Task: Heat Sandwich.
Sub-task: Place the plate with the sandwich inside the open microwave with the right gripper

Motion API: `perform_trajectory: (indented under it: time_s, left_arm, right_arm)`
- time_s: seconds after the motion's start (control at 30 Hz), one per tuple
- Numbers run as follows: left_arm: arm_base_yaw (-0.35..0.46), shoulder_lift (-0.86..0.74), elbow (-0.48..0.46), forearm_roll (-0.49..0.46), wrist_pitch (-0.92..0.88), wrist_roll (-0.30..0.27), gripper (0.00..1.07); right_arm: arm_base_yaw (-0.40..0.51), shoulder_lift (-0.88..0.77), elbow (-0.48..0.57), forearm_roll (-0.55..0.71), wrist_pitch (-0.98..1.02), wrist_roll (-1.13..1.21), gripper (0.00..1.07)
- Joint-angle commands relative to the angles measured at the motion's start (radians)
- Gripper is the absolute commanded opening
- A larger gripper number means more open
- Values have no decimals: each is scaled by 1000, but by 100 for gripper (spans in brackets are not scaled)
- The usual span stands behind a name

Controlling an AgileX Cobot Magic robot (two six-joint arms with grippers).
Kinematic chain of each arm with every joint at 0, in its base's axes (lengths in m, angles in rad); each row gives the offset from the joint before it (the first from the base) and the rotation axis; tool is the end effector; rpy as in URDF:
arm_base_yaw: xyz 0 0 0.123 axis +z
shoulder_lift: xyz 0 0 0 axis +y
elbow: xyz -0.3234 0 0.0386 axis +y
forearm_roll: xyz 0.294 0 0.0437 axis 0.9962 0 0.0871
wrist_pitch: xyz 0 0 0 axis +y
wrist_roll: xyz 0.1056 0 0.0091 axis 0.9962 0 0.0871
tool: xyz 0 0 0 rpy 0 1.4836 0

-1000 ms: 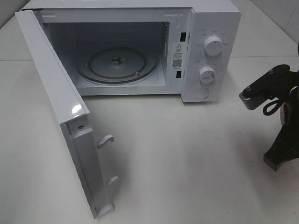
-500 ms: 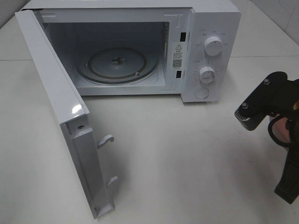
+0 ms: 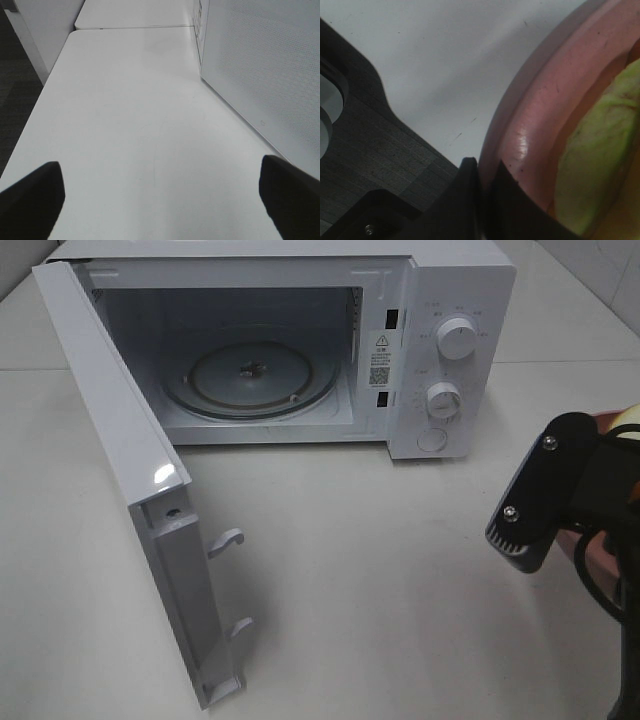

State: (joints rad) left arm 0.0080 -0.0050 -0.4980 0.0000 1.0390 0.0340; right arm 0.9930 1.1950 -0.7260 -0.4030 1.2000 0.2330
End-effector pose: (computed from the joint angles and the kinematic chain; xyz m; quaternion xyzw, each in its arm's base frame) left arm 0.0084 0.0001 0.2939 0.0110 0.8467 0.0112 0.5319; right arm 0.1422 0.1471 0.2455 -0.4317 0.8826 -0.1553 0.1027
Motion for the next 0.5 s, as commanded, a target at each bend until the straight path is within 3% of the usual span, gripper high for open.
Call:
perform_trajectory:
  time_s: [0.03,0.5]
  left_arm:
    - [0,1,3,-6,-4,1,106]
    - [0,1,3,-6,-4,1,106]
  right_arm:
    - [51,-9,6,-28,18,-19,1]
    - [218,-9,6,-28,16,-66,1]
